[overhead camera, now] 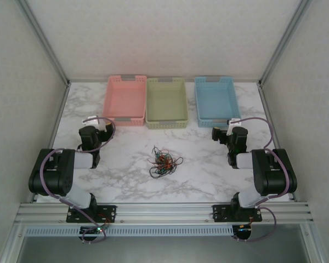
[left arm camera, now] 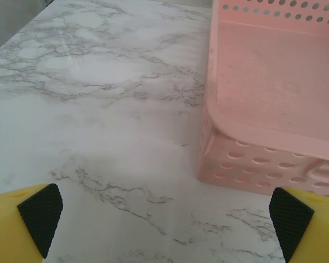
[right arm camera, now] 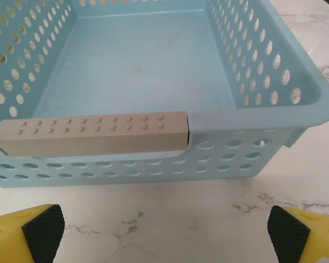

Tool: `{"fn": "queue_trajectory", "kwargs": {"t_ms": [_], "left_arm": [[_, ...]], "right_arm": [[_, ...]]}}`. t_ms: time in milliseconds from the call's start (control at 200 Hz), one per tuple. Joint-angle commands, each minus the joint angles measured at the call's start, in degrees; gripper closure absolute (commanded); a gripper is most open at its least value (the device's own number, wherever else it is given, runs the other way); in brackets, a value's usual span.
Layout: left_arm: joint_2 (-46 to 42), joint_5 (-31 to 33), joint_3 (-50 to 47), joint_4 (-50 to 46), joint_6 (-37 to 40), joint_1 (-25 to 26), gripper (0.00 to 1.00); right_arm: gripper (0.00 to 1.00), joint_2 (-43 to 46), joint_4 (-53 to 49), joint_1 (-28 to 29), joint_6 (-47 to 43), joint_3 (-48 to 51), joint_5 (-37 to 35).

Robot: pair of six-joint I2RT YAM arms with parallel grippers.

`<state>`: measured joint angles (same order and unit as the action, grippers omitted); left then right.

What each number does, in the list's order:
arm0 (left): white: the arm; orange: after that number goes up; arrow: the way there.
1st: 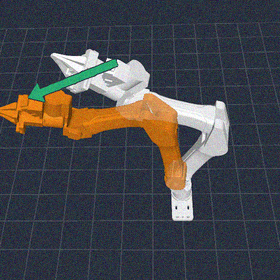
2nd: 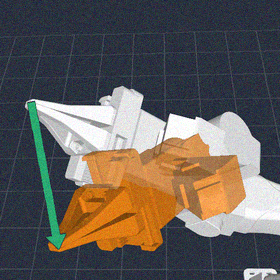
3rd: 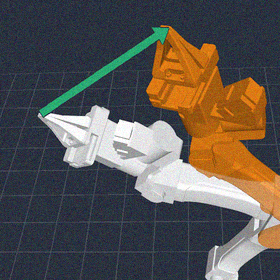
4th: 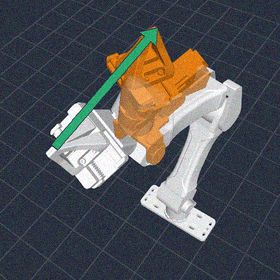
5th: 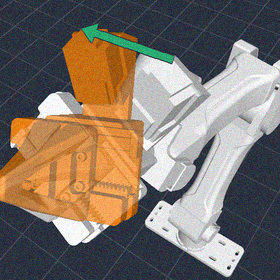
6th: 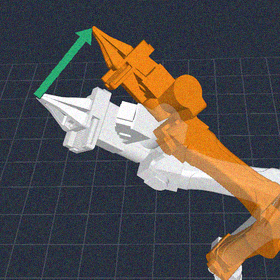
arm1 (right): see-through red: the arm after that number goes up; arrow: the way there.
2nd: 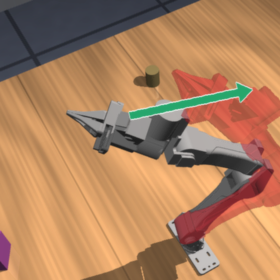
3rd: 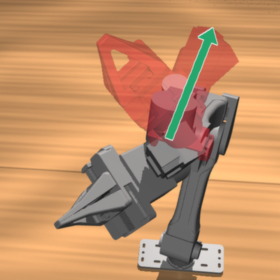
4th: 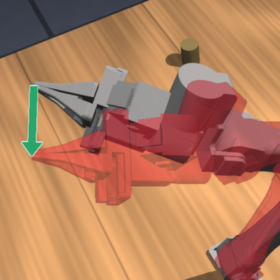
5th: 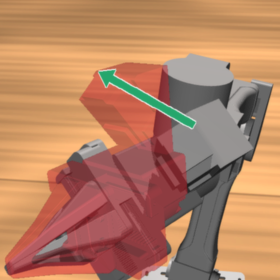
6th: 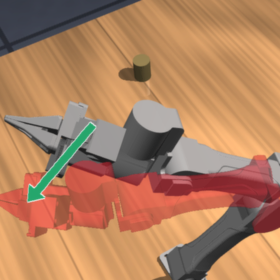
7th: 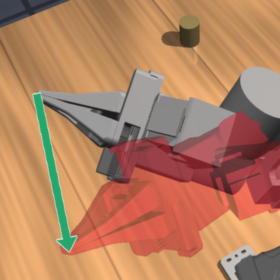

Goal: Untangle the cables

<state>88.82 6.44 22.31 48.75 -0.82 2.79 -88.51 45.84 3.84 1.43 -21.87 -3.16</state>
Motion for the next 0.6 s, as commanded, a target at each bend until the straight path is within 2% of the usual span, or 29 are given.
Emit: {"fn": "queue_trajectory", "kwargs": {"t_ms": [0,215,275,350,461,506,596], "left_arm": [[-0.7,-0.5,0.9,-0.6,0.4,-0.1,0.00],[-0.7,-1.8,1.0,-0.9,-0.1,-0.8,0.00],[-0.7,-1.5,1.0,-0.8,0.0,-0.7,0.00],[-2.2,7.2,0.8,-1.3,-1.1,0.9,0.00],[-12.9,12.9,4.0,-15.8,-2.8,1.5,0.00],[-17.6,15.5,5.0,-20.5,-6.8,1.5,0.00],[-24.8,12.1,4.8,-23.8,-13.1,1.5,0.00]], "right_arm": [[0.01,0.3,1.2,-0.2,-0.6,-0.9,0.1],[0.01,0.3,1.2,-0.3,-0.5,-0.9,0.0],[0.01,0.8,0.5,-0.2,0.1,-1.2,-1.8],[0.01,5.2,-4.2,-0.2,0.2,-1.6,-2.5],[0.01,14.6,-18.2,-0.1,3.0,-6.3,-4.1],[0.01,18.1,-21.1,-0.2,4.3,-7.3,-3.0],[0.01,23.6,-25.7,-0.2,8.2,-8.5,0.0]]}}
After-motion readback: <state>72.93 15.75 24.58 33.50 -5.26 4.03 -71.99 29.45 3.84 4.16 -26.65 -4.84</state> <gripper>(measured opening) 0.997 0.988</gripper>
